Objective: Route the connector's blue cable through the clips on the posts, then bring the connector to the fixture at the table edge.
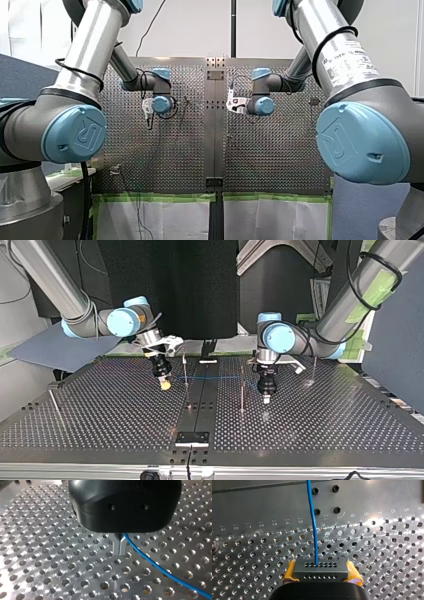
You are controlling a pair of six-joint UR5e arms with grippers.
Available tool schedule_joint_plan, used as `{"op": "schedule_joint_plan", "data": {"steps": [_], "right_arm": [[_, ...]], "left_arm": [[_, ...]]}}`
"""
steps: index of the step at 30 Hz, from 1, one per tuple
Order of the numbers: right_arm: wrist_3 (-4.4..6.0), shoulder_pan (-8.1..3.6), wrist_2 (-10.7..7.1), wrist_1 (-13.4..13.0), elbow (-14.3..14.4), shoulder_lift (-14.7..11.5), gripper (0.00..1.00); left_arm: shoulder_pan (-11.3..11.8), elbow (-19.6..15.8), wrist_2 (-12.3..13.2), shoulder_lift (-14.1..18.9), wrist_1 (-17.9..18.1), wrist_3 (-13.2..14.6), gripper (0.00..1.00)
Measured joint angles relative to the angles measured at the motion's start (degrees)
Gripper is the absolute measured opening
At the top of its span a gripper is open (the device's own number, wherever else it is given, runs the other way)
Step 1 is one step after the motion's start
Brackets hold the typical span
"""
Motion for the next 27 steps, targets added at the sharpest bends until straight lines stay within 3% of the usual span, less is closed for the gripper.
{"op": "schedule_joint_plan", "data": {"steps": [4, 5, 8, 11, 14, 16, 17, 19, 20, 21, 27], "right_arm": [[0.0, -0.22, -0.48, -0.11, -0.58, 0.11, 0.0], [0.0, -0.26, -0.59, -0.1, -0.7, 0.13, 0.0], [0.0, -0.38, -0.84, -0.06, -1.0, 0.16, 0.0], [0.0, -0.45, -0.92, -0.02, -1.06, 0.18, 0.0], [0.0, -0.46, -0.94, 0.08, -1.12, 0.25, 0.0], [0.0, -0.5, -0.94, 0.16, -1.13, 0.23, 0.0], [0.0, -0.49, -0.95, 0.2, -1.12, 0.23, 0.0], [-0.01, -0.49, -0.95, 0.34, -1.12, 0.23, 0.0], [-0.04, -0.49, -0.95, 0.44, -1.11, 0.23, 0.0], [-0.07, -0.49, -0.95, 0.54, -1.11, 0.23, 0.0], [-0.23, -0.39, -0.95, 1.11, -1.1, 0.25, 0.0]], "left_arm": [[0.08, 0.02, -0.28, -0.1, -0.09, -0.03, 0.0], [0.09, 0.02, -0.35, -0.1, -0.14, -0.04, 0.06], [0.15, 0.01, -0.62, -0.09, -0.3, -0.18, 0.11], [0.16, 0.01, -0.77, -0.09, -0.41, -0.18, 0.5], [0.17, 0.01, -0.78, -0.09, -0.46, 0.06, 0.54], [0.16, 0.01, -0.7, -0.1, -0.64, 0.3, 0.72], [0.15, 0.01, -0.69, -0.09, -0.77, 0.43, 0.72], [0.17, 0.01, -0.68, -0.09, -1.2, 0.67, 0.89], [0.18, 0.01, -0.65, -0.1, -1.42, 0.74, 0.89], [0.18, 0.01, -0.61, -0.1, -1.63, 0.82, 1.0], [0.49, 0.01, 0.65, -0.03, -3.41, 1.27, 1.0]]}}
